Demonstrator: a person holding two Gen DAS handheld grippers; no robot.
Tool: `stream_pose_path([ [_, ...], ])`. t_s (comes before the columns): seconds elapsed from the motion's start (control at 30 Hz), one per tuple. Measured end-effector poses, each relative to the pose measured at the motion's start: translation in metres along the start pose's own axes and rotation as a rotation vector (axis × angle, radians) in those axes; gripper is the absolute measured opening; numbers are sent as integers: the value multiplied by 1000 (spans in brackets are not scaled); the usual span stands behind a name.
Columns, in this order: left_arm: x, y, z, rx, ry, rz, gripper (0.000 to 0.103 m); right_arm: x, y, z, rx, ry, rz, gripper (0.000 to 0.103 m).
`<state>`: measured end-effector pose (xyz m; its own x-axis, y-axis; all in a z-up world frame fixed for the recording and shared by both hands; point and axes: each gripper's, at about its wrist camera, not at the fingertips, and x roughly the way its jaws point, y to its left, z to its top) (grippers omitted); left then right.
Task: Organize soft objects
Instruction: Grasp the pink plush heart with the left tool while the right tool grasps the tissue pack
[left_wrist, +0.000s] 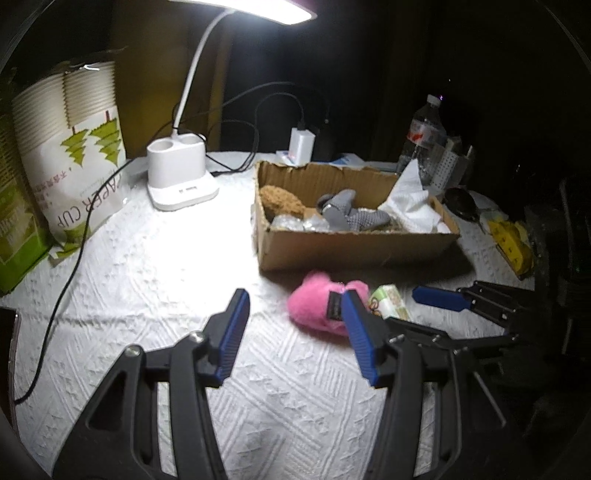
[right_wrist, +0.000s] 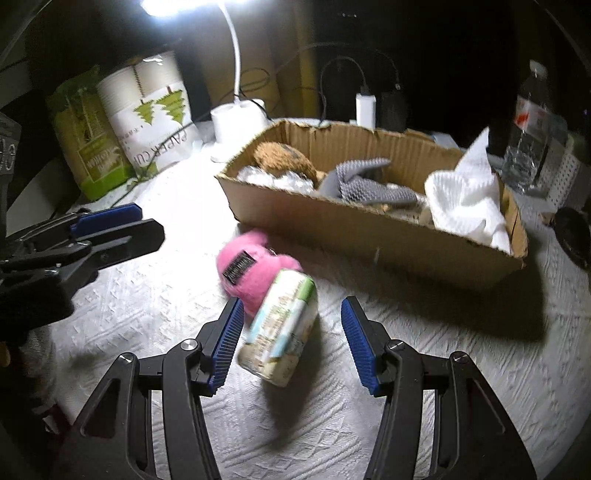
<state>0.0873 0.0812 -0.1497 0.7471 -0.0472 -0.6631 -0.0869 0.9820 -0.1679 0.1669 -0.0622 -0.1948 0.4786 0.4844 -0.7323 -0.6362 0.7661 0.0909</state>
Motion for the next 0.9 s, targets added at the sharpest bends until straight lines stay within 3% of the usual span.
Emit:
stream_pose_path([
  [0.33,13,-8,-2,17,28,2,54,12,-6,-5,33,12,74,58],
  [0.4,15,-9,-2,21,34,5,54,11,-5,-6,22,5,80,51],
  [0.47,17,-10,-2,26,40,7,58,10,-7,-5,18,0,78,42],
  [0.53,20,-12,-1,26,42,5,70,9,-13,-6,22,-3,62,41],
  [0.6,23,-15,0,30,47,4,70,6,-23,-7,44,-9,52,42],
  [0.7,30,-21,1,47,61,4,71,2,-40,-10,68,-18,5,44],
  [0.8,38,-29,2,64,74,3,71,-3,-58,-12,95,-28,-49,62],
  [0.9,48,-35,3,89,91,11,72,-10,-73,-13,121,-47,-71,65],
])
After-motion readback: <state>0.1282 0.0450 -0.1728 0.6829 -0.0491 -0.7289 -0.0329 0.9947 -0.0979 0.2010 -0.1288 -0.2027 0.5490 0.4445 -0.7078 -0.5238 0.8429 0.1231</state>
